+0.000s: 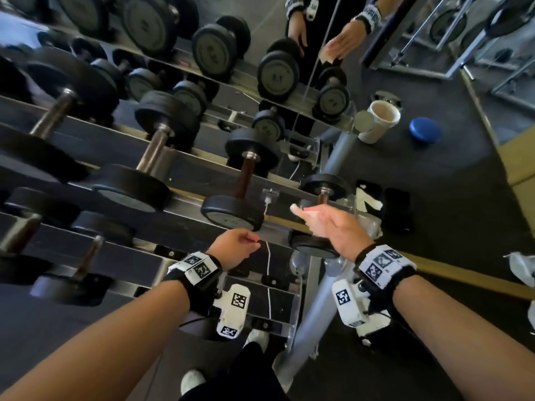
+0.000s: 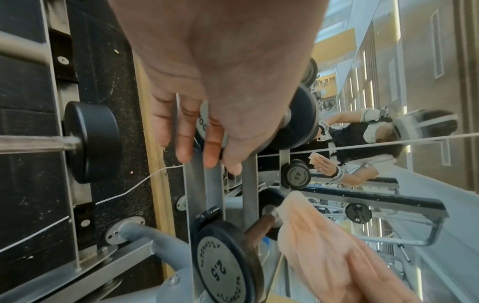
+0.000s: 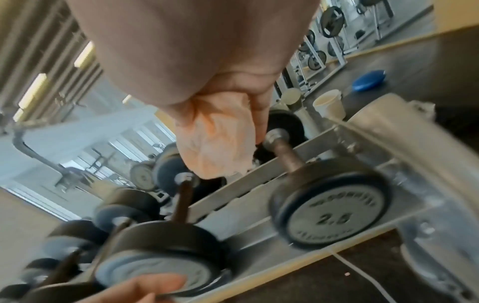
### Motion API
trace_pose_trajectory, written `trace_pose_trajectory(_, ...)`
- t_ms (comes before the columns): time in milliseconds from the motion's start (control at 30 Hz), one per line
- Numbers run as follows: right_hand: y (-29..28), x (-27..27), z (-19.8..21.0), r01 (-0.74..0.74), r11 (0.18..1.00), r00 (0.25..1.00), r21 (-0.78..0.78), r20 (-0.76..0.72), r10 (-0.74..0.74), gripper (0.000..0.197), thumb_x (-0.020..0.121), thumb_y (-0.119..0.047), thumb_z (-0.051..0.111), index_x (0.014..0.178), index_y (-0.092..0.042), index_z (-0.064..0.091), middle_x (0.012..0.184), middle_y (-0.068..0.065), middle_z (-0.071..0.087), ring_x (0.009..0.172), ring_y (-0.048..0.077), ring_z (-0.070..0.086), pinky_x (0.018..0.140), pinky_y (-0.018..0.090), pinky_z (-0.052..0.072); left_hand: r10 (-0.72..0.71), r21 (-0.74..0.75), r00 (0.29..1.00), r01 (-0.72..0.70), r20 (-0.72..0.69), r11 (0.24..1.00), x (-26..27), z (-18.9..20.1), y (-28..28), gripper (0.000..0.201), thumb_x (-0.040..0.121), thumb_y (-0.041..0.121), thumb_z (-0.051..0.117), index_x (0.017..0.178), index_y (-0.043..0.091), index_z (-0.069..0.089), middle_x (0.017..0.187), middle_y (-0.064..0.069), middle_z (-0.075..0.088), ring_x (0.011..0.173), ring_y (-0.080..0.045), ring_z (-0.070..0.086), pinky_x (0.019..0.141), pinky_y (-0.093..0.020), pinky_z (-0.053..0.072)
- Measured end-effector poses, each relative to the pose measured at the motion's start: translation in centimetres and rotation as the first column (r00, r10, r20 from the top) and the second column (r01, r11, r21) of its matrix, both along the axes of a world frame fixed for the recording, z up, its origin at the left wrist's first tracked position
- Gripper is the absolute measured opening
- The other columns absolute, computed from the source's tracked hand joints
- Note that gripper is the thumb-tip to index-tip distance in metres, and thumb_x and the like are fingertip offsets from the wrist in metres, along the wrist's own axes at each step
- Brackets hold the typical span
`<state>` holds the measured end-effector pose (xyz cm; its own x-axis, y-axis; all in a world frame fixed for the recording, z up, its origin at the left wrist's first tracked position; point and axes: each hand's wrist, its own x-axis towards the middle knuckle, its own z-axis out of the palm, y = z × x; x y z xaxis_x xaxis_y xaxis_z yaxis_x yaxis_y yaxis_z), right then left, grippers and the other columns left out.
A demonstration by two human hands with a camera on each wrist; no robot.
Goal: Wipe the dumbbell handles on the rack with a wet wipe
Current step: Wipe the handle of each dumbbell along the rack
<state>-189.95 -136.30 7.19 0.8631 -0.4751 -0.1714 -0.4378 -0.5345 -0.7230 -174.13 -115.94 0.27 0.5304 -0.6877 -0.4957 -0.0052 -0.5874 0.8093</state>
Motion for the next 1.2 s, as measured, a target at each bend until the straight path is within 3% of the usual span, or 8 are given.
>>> trace_pose_trajectory(133, 5.6, 1.6, 0.9, -0.092, 0.986, 0.993, 0.142, 0.081, 0.081, 0.032, 0.103, -0.032, 0.041, 0.112, -0.017, 0.068, 0.102, 0.003, 0.072, 0.099, 0.019, 0.066, 0.090, 0.033, 0.050, 0.046, -0.116, 0.998, -0.042, 0.031, 0.992, 0.7, 0.5, 3.9, 0.033, 0.087, 0.015, 0.071, 0.118, 0.022, 0.064, 0.103, 0.000, 0.070, 0.095, -0.016, 0.066, 0.087, -0.031, 0.053)
trace_pose_trajectory(300, 10.7, 2.7, -3.1, -0.060, 0.983, 0.998, 0.175, -0.024, 0.066, 0.017, 0.103, -0.022, 0.045, 0.093, -0.024, 0.058, 0.080, -0.008, 0.059, 0.074, 0.010, 0.055, 0.067, 0.026, 0.045, 0.041, -0.214, 0.998, -0.051, -0.051, 0.976, 0.2, -0.5, 8.3, 0.063, 0.083, 0.013, 0.076, 0.139, 0.027, 0.051, 0.129, 0.005, 0.057, 0.116, -0.013, 0.055, 0.096, -0.026, 0.045)
trace_pose_trajectory(400, 12.8, 3.2, -5.8, -0.051, 0.981, 0.992, 0.189, -0.103, 0.071, 0.013, 0.103, -0.025, 0.046, 0.093, -0.024, 0.054, 0.080, -0.008, 0.056, 0.072, 0.008, 0.052, 0.067, 0.028, 0.042, 0.055, -0.214, 0.997, -0.064, -0.049, 0.975, -0.1, -1.8, 10.0, 0.048, 0.085, 0.018, 0.074, 0.131, 0.025, 0.061, 0.125, 0.006, 0.062, 0.115, -0.014, 0.057, 0.095, -0.022, 0.044)
trace_pose_trajectory(533, 14.2, 4.0, -8.4, -0.037, 0.962, 0.991, 0.272, -0.113, 0.070, 0.014, 0.100, -0.018, 0.050, 0.091, -0.013, 0.058, 0.080, -0.002, 0.057, 0.078, 0.013, 0.052, 0.072, 0.032, 0.042, 0.108, -0.172, 0.992, -0.118, -0.068, 0.978, -0.5, -3.9, 11.4, 0.006, 0.084, 0.018, 0.076, 0.090, 0.017, 0.075, 0.095, -0.003, 0.075, 0.093, -0.016, 0.069, 0.091, -0.032, 0.051)
trace_pose_trajectory(667, 14.9, 4.5, -11.3, 0.001, 0.904, 0.990, 0.427, -0.127, 0.058, 0.011, 0.097, -0.014, 0.059, 0.088, -0.019, 0.060, 0.078, 0.000, 0.063, 0.075, 0.014, 0.057, 0.068, 0.030, 0.048, 0.210, -0.086, 0.977, -0.213, -0.048, 0.973, -0.3, -7.2, 12.4, 0.017, 0.086, 0.022, 0.072, 0.071, 0.026, 0.065, 0.078, 0.002, 0.070, 0.077, -0.017, 0.064, 0.083, -0.035, 0.050)
trace_pose_trajectory(800, 15.5, 5.3, -15.3, 0.054, 0.764, 0.989, 0.643, -0.140, 0.048, 0.014, 0.090, -0.001, 0.065, 0.097, -0.011, 0.059, 0.082, 0.006, 0.068, 0.071, 0.014, 0.065, 0.061, 0.025, 0.055, 0.339, -0.093, 0.936, -0.347, -0.089, 0.933, 0.4, -10.8, 12.6, 0.017, 0.087, 0.013, 0.069, 0.074, 0.021, 0.064, 0.075, 0.007, 0.066, 0.075, -0.015, 0.061, 0.076, -0.033, 0.051)
trace_pose_trajectory(1033, 15.1, 8.7, -24.2, 0.112, 0.780, 0.993, 0.615, -0.103, -0.061, 0.014, 0.091, -0.003, 0.064, 0.087, -0.016, 0.062, 0.078, 0.001, 0.067, 0.071, 0.013, 0.065, 0.062, 0.028, 0.055, 0.535, -0.143, 0.839, -0.520, 0.102, 0.842, 2.7, -18.4, 11.3, 0.017, 0.082, 0.016, 0.076, 0.090, 0.024, 0.063, 0.093, -0.004, 0.070, 0.086, -0.023, 0.066, 0.087, -0.044, 0.054)
trace_pose_trajectory(1200, 14.6, 10.1, -29.8, 0.038, 0.774, 0.996, 0.632, 0.040, -0.082, 0.008, 0.093, -0.011, 0.063, 0.088, -0.017, 0.064, 0.080, 0.002, 0.068, 0.079, 0.019, 0.062, 0.074, 0.036, 0.051, 0.457, -0.254, 0.889, -0.450, -0.035, 0.856, 3.0, -22.1, 10.5, 0.016, 0.091, 0.019, 0.068, 0.106, 0.018, 0.073, 0.103, 0.001, 0.074, 0.101, -0.013, 0.068, 0.098, -0.035, 0.051)
